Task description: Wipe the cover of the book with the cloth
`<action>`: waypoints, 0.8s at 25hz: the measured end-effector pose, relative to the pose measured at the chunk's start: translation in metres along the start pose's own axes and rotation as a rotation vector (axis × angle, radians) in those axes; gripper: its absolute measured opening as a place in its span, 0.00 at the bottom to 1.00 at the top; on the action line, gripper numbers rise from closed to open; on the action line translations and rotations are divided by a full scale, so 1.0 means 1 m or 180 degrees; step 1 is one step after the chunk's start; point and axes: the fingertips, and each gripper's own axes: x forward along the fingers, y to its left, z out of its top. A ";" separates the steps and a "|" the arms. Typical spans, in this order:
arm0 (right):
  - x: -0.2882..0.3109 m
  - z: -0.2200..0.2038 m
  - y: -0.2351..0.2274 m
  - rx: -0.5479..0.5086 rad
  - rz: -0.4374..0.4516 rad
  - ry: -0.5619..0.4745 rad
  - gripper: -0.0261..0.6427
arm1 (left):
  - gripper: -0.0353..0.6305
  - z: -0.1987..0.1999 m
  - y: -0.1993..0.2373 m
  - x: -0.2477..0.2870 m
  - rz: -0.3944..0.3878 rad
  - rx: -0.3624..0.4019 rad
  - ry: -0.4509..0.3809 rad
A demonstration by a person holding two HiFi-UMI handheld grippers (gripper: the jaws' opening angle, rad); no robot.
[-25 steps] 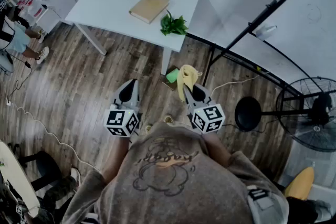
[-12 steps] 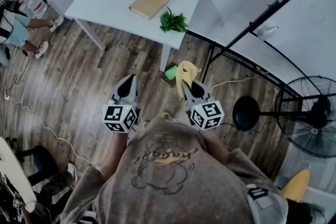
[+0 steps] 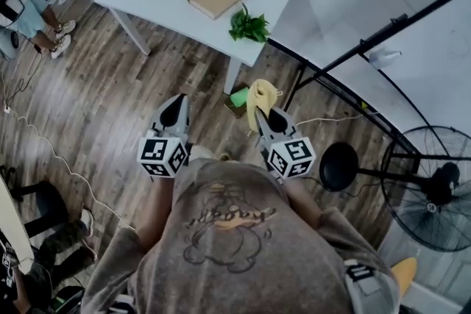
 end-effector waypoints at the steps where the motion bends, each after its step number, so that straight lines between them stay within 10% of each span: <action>1: 0.003 -0.001 -0.003 -0.0015 0.0033 0.0024 0.13 | 0.06 0.000 0.001 0.002 0.0037 -0.0015 -0.0016; 20: 0.134 0.052 -0.060 -0.0033 0.0145 0.0011 0.13 | 0.06 0.038 0.079 0.127 0.0026 -0.0002 -0.0056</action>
